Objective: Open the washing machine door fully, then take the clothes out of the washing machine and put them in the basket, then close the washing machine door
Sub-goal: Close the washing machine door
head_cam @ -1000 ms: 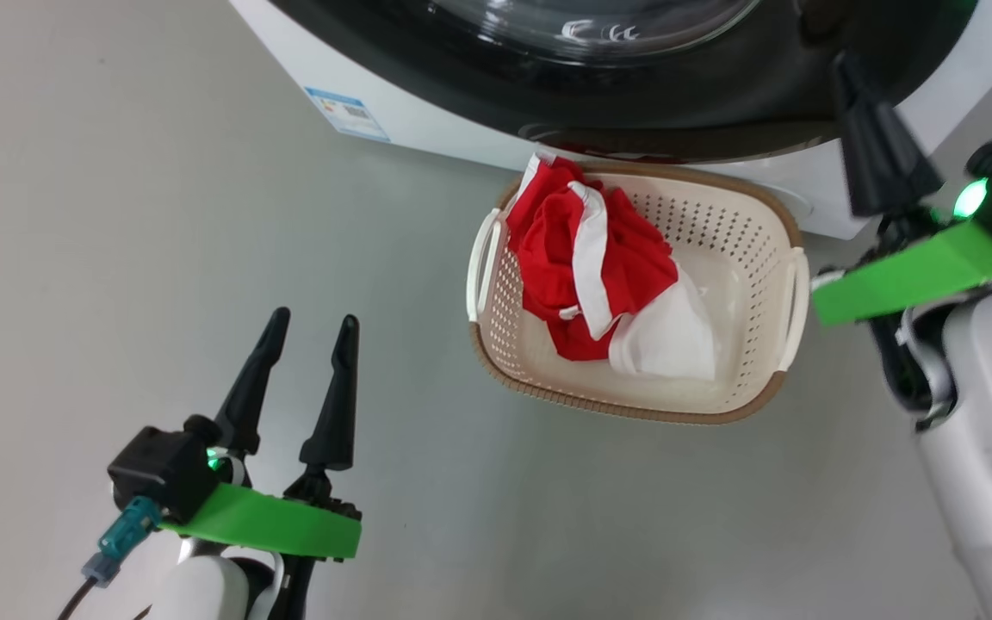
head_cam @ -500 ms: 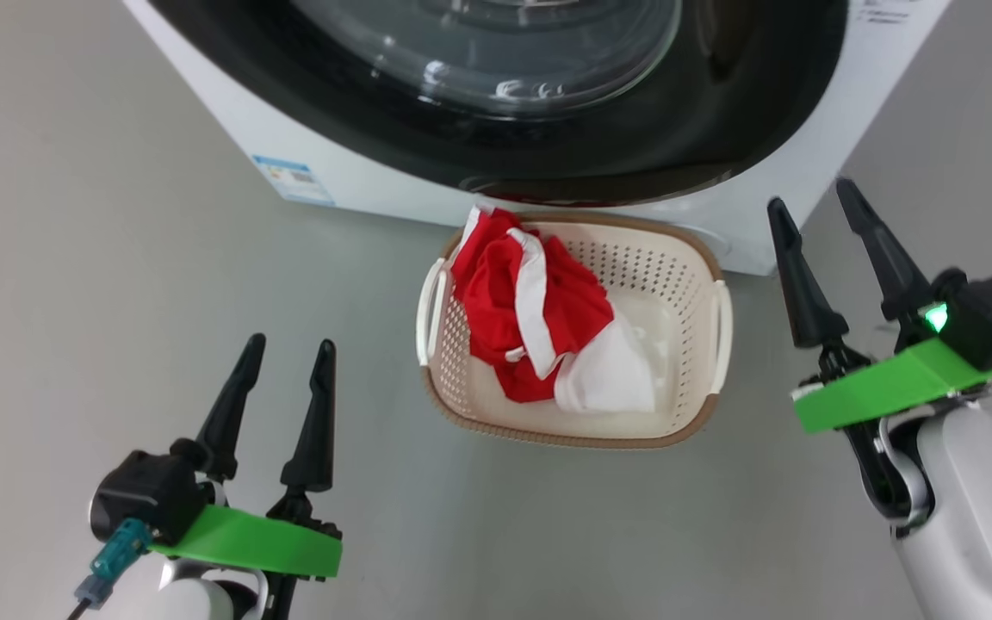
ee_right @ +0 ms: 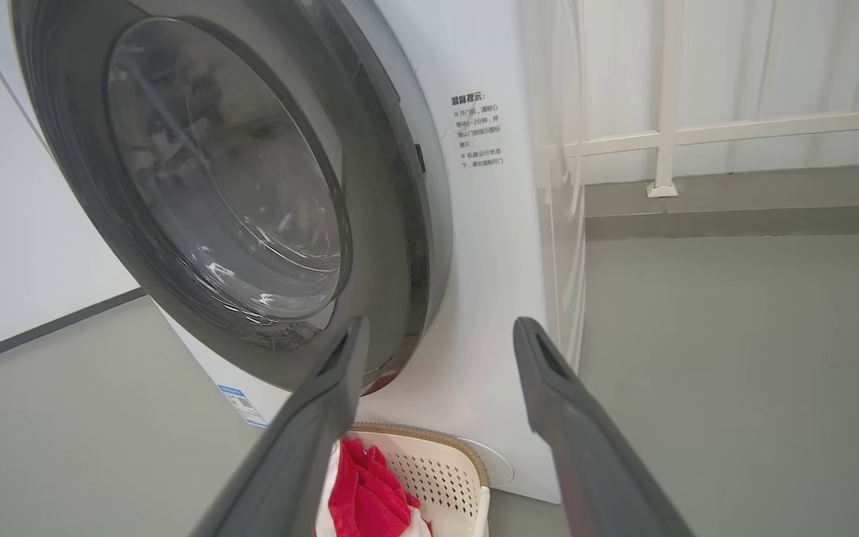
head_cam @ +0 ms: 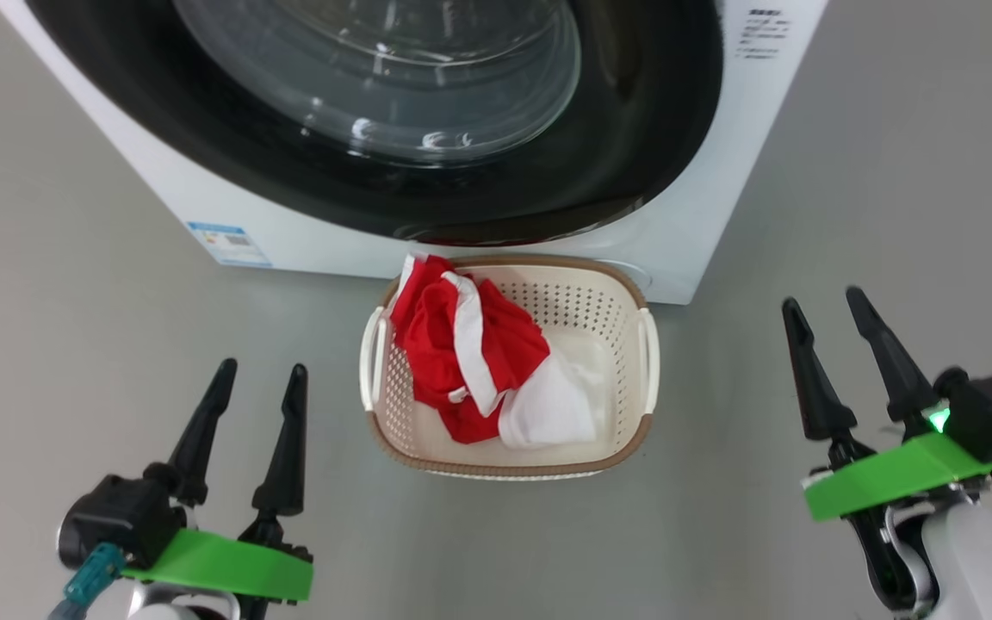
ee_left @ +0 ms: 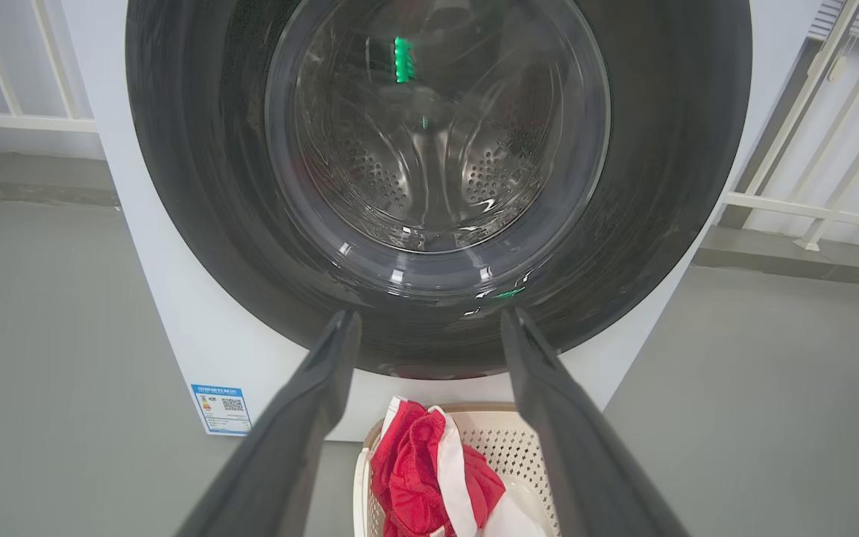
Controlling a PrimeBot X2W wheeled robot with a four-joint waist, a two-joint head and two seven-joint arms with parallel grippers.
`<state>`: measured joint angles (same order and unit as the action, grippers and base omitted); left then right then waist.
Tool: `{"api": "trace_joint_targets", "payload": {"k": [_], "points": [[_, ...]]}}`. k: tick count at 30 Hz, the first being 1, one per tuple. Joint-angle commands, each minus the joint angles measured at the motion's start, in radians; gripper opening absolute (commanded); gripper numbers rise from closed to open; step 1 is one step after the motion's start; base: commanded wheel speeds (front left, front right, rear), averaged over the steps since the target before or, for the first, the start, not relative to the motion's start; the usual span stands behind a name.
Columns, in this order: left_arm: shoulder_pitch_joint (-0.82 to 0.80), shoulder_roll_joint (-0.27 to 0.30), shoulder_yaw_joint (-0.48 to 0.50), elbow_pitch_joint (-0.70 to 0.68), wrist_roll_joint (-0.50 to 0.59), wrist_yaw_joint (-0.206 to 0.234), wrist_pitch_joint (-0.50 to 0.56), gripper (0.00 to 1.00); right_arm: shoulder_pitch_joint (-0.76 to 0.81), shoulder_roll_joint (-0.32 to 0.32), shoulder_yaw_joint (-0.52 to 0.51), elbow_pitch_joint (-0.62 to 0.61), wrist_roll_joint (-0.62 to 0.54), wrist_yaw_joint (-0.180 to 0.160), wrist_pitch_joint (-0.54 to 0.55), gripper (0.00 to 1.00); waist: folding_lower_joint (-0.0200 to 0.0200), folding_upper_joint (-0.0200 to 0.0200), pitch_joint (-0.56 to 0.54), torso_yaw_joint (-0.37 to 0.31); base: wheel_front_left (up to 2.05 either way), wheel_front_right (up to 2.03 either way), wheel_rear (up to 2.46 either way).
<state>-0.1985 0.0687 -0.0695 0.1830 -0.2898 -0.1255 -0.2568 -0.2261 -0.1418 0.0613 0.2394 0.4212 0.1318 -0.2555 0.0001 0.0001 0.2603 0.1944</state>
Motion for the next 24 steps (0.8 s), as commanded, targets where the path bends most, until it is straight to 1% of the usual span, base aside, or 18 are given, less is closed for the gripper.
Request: {"api": "trace_joint_targets", "payload": {"k": [1,14,24], "points": [[0.015,0.027,0.037,-0.029,0.01,-0.005,-0.005,1.0,0.016,0.003,0.011,-0.026,-0.001,-0.001,-0.006,1.0,-0.0001,-0.0001,-0.021,-0.024,0.0,0.0,0.0],[0.049,0.051,0.04,-0.039,-0.005,-0.005,-0.005,1.0,0.149,0.02,-0.058,-0.04,-0.014,-0.001,-0.006,1.0,-0.0001,-0.0001,-0.063,-0.082,0.0,0.0,0.0],[0.076,0.063,0.038,-0.04,-0.007,-0.005,-0.005,1.0,0.196,0.032,-0.09,-0.052,-0.015,-0.001,-0.006,1.0,-0.0001,-0.0001,-0.088,-0.105,0.0,0.0,0.0]]}}
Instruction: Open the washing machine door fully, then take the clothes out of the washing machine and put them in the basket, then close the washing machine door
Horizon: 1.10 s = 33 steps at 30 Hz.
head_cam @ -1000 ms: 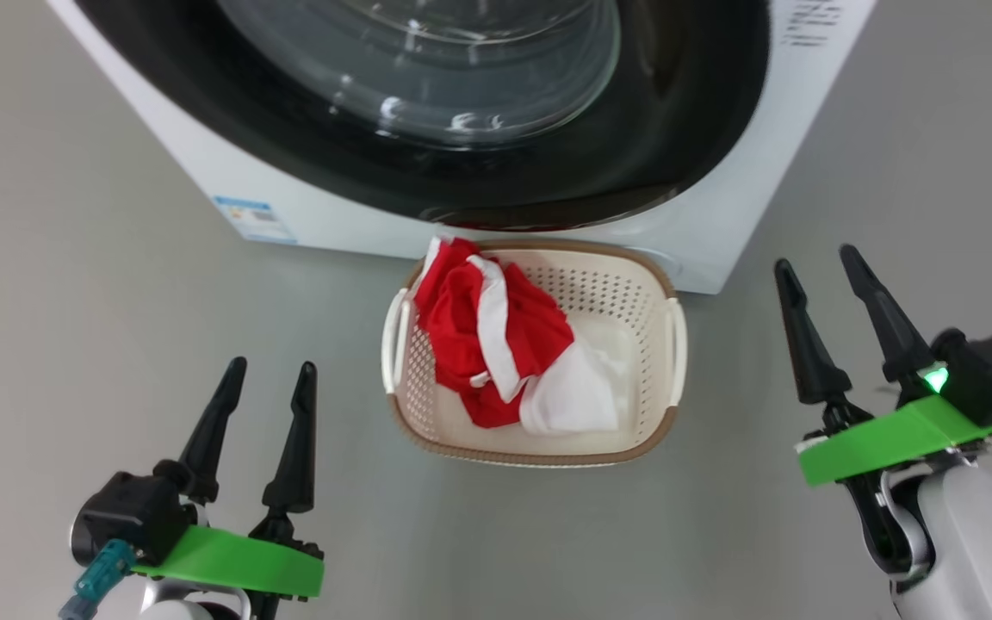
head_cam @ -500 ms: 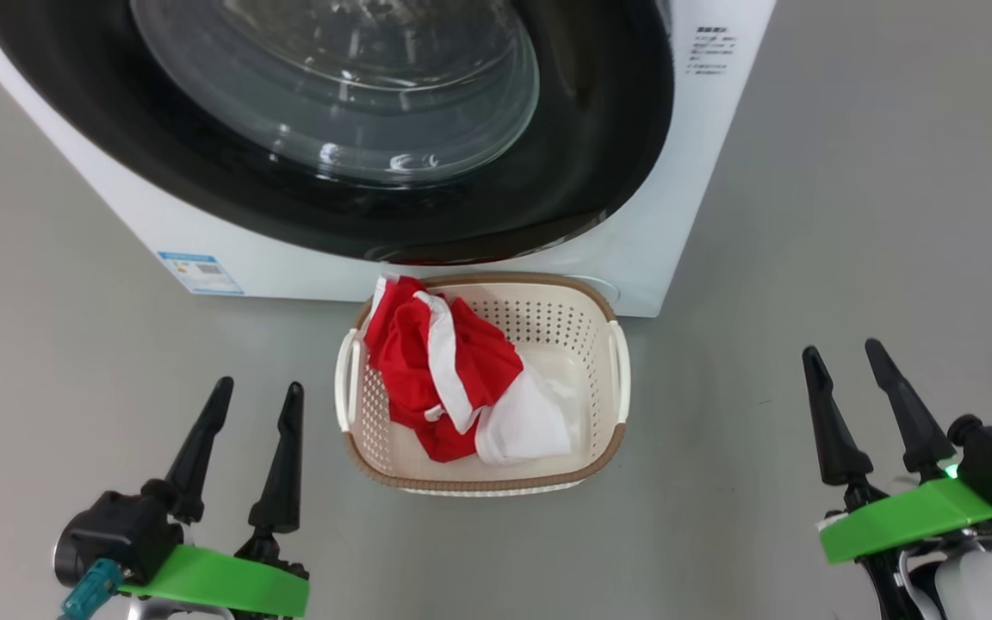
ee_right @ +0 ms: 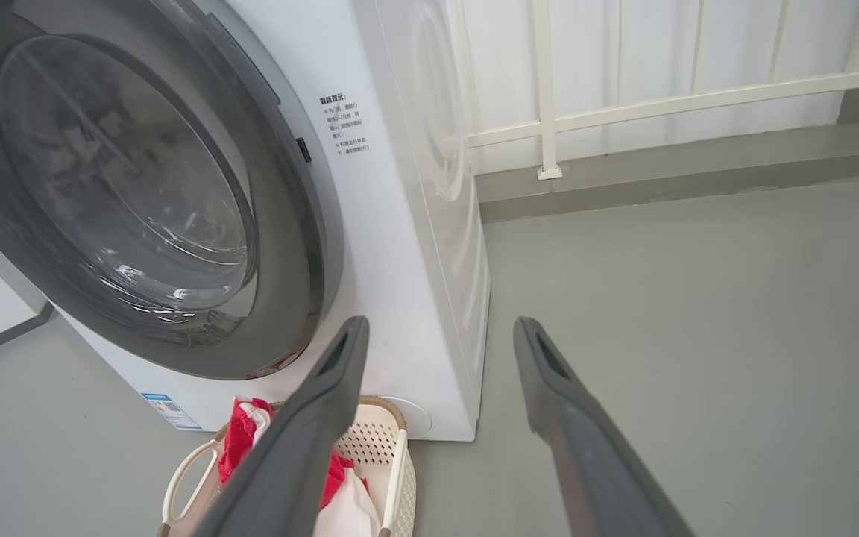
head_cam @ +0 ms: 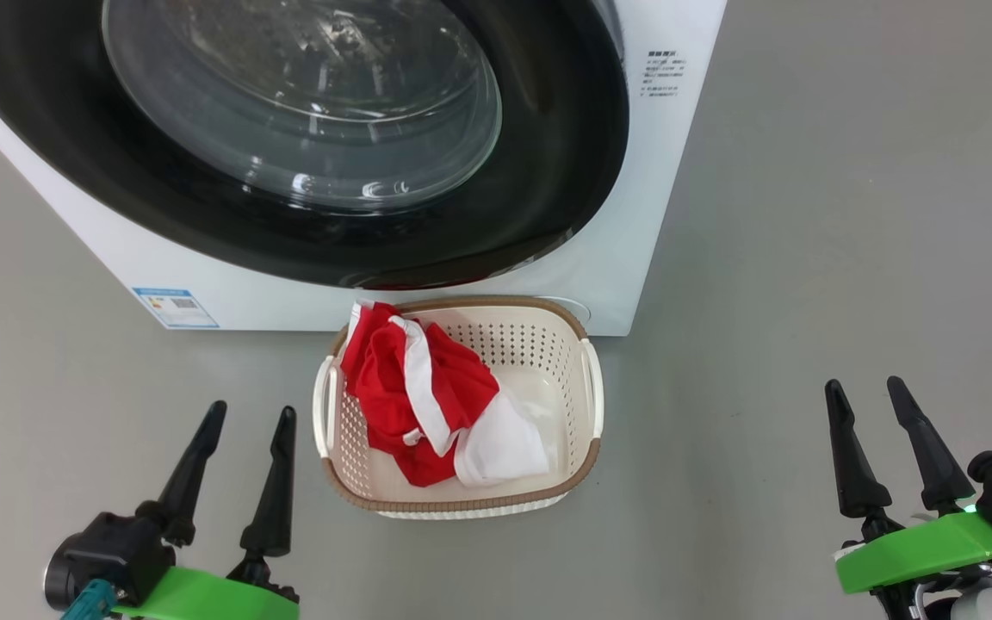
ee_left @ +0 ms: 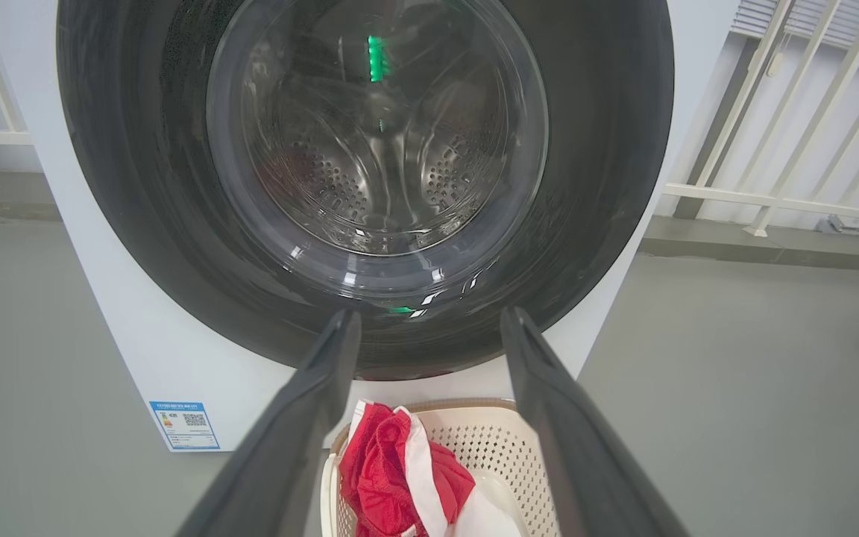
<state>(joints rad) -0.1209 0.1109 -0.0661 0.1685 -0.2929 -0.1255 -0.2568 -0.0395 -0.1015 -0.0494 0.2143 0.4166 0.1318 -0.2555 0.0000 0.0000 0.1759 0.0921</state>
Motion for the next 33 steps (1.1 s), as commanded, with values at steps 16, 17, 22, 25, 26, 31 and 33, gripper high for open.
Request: {"api": "trace_joint_targets", "payload": {"k": [16,17,22,25,26,31,33], "points": [[0.032,0.017,0.043,-0.008,-0.01,-0.005,-0.005,1.0,0.053,0.001,0.002,-0.028,-0.011,-0.001,-0.006,1.0,0.0,0.0,-0.033,-0.009,0.0,0.0,0.0],[0.032,0.016,0.043,-0.008,-0.01,-0.005,-0.005,1.0,0.053,0.002,0.001,-0.028,-0.011,-0.001,-0.006,1.0,0.0,0.0,-0.034,-0.009,0.0,0.0,0.0],[0.031,0.016,0.04,-0.006,-0.009,-0.005,-0.005,1.0,0.054,0.004,0.001,-0.027,-0.011,-0.001,-0.006,1.0,0.0,0.0,-0.036,-0.006,0.0,0.0,0.0],[0.032,0.016,0.043,-0.004,-0.002,-0.005,-0.005,1.0,0.055,0.004,0.002,-0.026,-0.01,-0.001,-0.006,1.0,0.0,0.0,-0.039,-0.004,0.0,0.0,0.0],[0.032,0.016,0.044,-0.004,-0.001,-0.005,-0.005,1.0,0.055,0.005,0.003,-0.026,-0.01,-0.001,-0.006,1.0,0.0,0.0,-0.04,-0.004,0.0,0.0,0.0],[0.038,0.013,0.047,-0.005,-0.001,-0.005,-0.005,1.0,0.058,0.006,0.003,-0.025,-0.01,-0.001,-0.006,1.0,0.0,0.0,-0.047,-0.004,0.0,0.0,0.0],[0.039,0.013,0.048,-0.006,-0.002,-0.005,-0.005,1.0,0.059,0.006,0.003,-0.025,-0.01,-0.001,-0.006,1.0,0.0,0.0,-0.048,-0.003,0.0,0.0,0.0]]}}
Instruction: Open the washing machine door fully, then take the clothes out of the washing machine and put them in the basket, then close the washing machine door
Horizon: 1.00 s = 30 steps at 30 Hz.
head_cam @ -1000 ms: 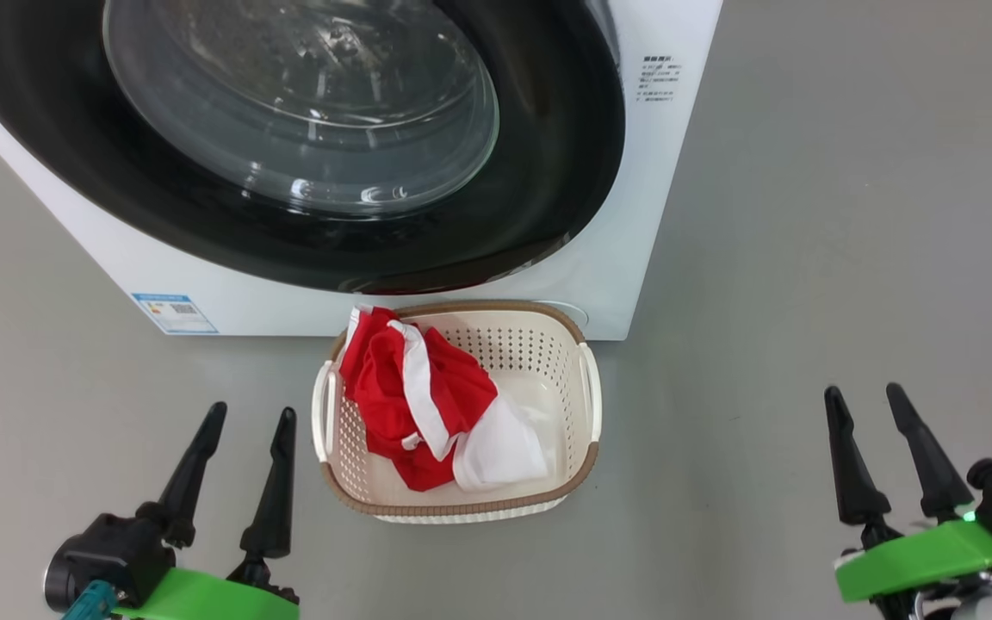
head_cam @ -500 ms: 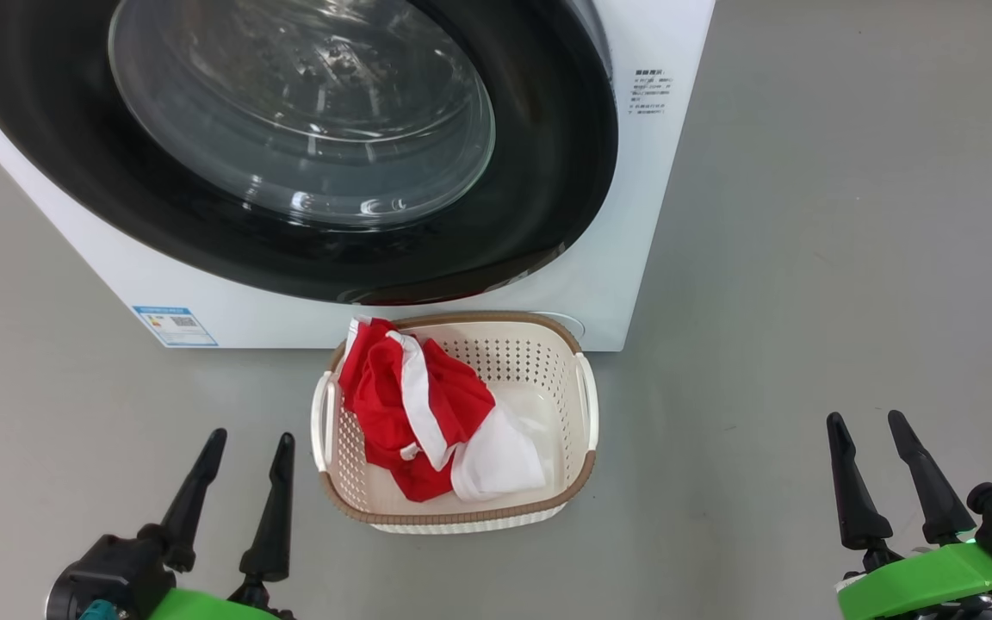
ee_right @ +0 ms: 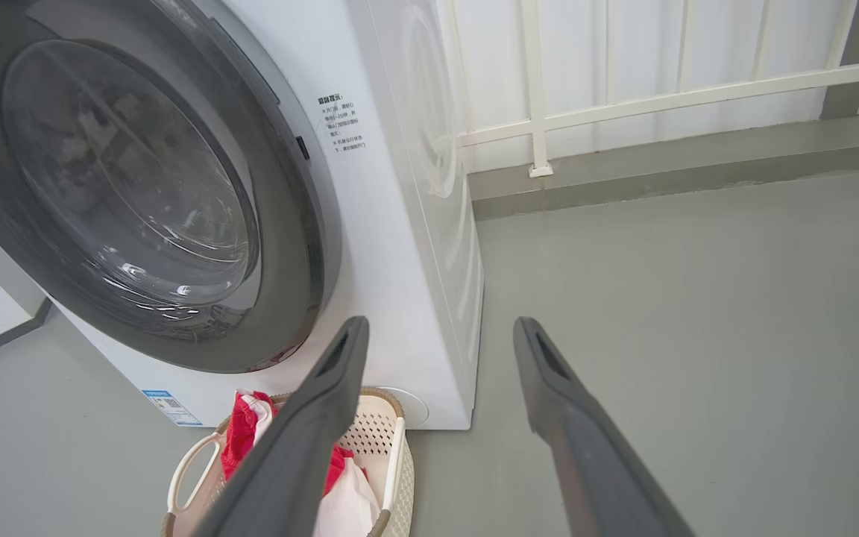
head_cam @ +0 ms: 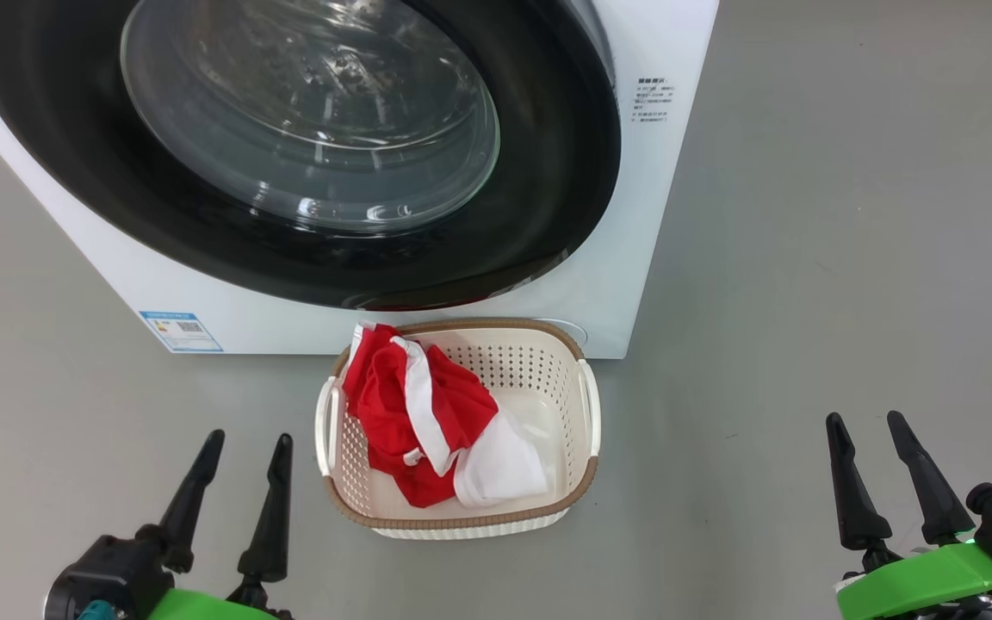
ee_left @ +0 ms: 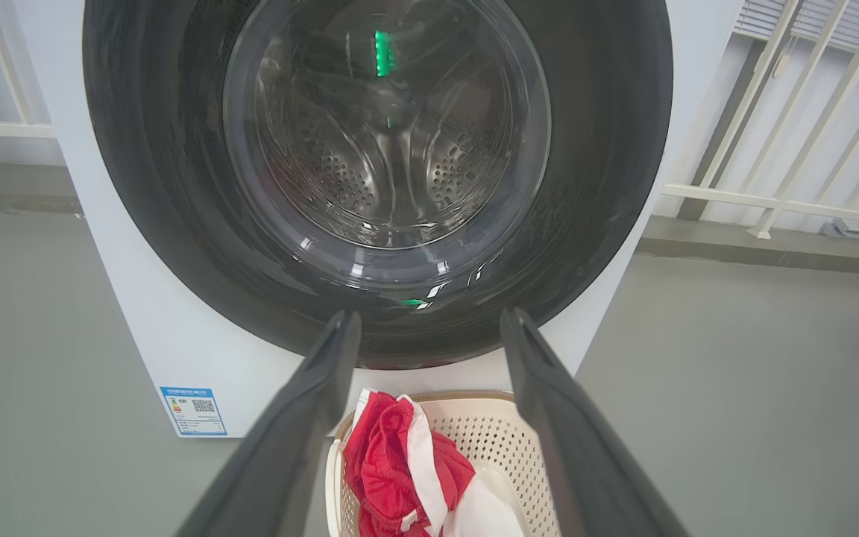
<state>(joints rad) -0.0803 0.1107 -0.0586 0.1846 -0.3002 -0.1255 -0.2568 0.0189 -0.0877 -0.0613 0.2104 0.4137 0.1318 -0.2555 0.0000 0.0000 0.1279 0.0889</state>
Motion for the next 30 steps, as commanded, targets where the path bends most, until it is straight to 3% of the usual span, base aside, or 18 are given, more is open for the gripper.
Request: {"api": "trace_joint_targets", "payload": {"k": [1,4,5,14,21,30], "points": [[-0.002,0.013,0.041,-0.023,0.004,-0.005,-0.005,1.0,0.001,-0.008,0.015,-0.021,-0.007,-0.001,-0.006,1.0,0.0,0.0,0.0,0.0,0.0,0.0,0.0],[-0.001,0.013,0.043,-0.026,0.004,-0.005,-0.005,1.0,0.001,-0.008,0.016,-0.022,-0.007,-0.001,-0.006,1.0,0.0,0.0,-0.001,0.0,0.0,0.0,0.0],[0.0,-0.001,0.001,0.003,-0.001,0.001,0.0,0.0,0.0,0.001,0.002,0.004,0.001,0.0,0.0,0.0,0.0,0.0,-0.001,0.0,0.0,0.0,0.0],[0.004,-0.04,-0.016,0.115,-0.003,0.002,0.003,0.0,0.0,0.038,0.011,0.118,0.003,0.0,0.001,0.0,0.0,0.0,-0.001,0.0,0.0,0.0,0.0],[0.006,-0.038,-0.011,0.108,-0.081,0.001,0.019,0.0,-0.002,0.036,0.01,0.108,0.073,0.0,0.02,0.0,0.0024,0.0,-0.011,-0.005,0.0,0.0,0.0],[0.002,-0.035,-0.004,0.108,-0.17,0.001,0.038,0.0,-0.014,0.034,0.009,0.107,0.151,0.0,0.041,0.0,0.0001,0.0,-0.017,-0.011,0.0,0.0,0.0]]}}
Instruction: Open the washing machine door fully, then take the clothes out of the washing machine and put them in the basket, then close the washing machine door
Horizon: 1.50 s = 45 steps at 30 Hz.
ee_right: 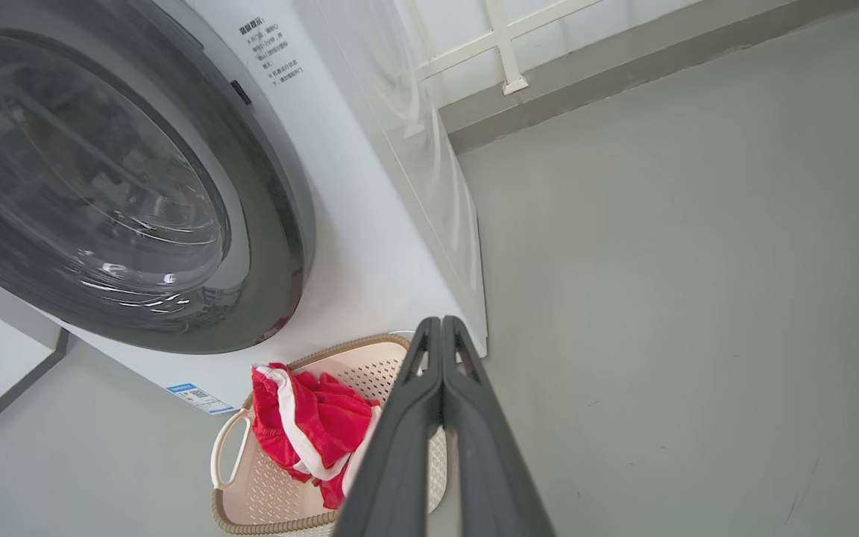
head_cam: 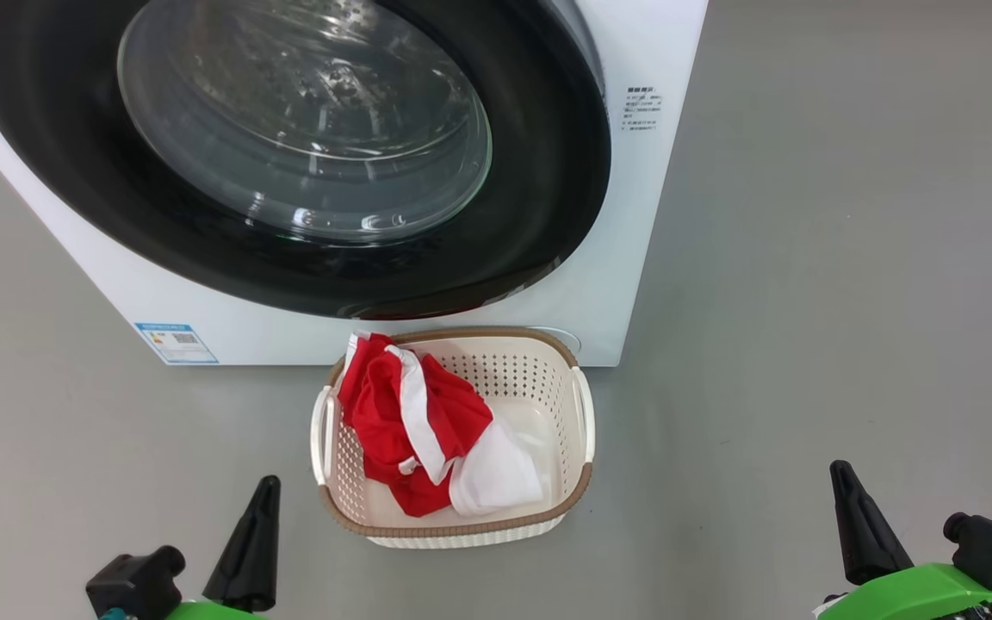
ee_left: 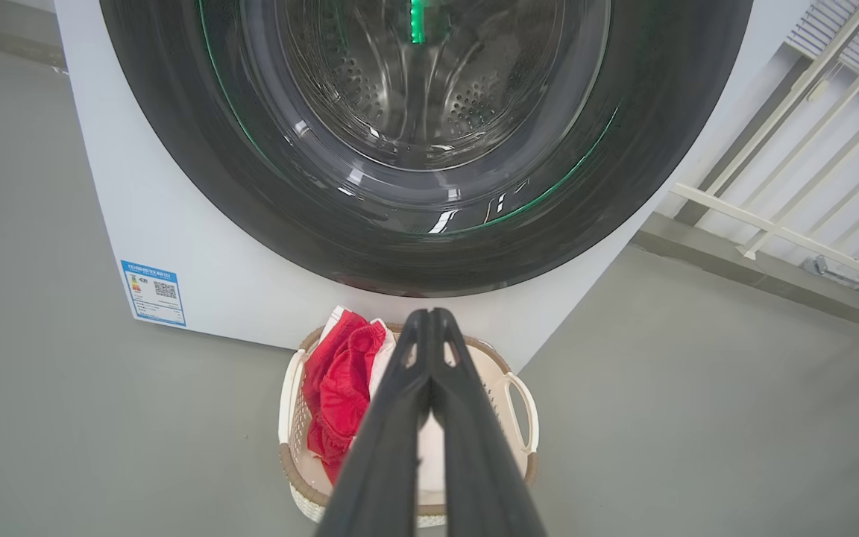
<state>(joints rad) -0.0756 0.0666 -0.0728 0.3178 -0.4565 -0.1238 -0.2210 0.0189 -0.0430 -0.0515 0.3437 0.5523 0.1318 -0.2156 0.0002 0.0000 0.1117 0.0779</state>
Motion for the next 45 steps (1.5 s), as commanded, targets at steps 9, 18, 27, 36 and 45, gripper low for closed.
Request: {"api": "trace_joint_targets", "payload": {"k": [9,18,27,36,45], "points": [[-0.006,0.012,0.018,-0.027,-0.112,-0.001,0.024,0.0,-0.024,-0.013,-0.003,-0.032,0.101,0.0,0.026,0.0,-0.0001,0.0,-0.009,-0.007,0.0,0.0,0.0],[-0.008,0.013,0.029,-0.033,-0.22,-0.002,0.05,0.0,-0.034,-0.014,-0.006,-0.039,0.198,0.0,0.053,0.0,-0.0001,0.0,-0.019,-0.014,0.0,0.0,0.0],[-0.01,0.014,0.039,-0.037,-0.316,-0.002,0.074,0.0,-0.043,-0.015,-0.009,-0.045,0.285,0.0,0.079,0.0,-0.0001,0.0,-0.028,-0.02,0.0,0.0,0.0],[-0.012,0.014,0.05,-0.041,-0.413,-0.003,0.099,0.0,-0.052,-0.016,-0.013,-0.051,0.371,0.0,0.104,0.0,-0.0001,0.0,-0.037,-0.026,0.0,0.0,0.0],[-0.014,0.014,0.061,-0.045,-0.498,-0.003,0.121,0.0,-0.06,-0.016,-0.016,-0.056,0.448,-0.001,0.128,0.0,-0.0001,0.0,-0.045,-0.032,0.0,0.0,0.0]]}}
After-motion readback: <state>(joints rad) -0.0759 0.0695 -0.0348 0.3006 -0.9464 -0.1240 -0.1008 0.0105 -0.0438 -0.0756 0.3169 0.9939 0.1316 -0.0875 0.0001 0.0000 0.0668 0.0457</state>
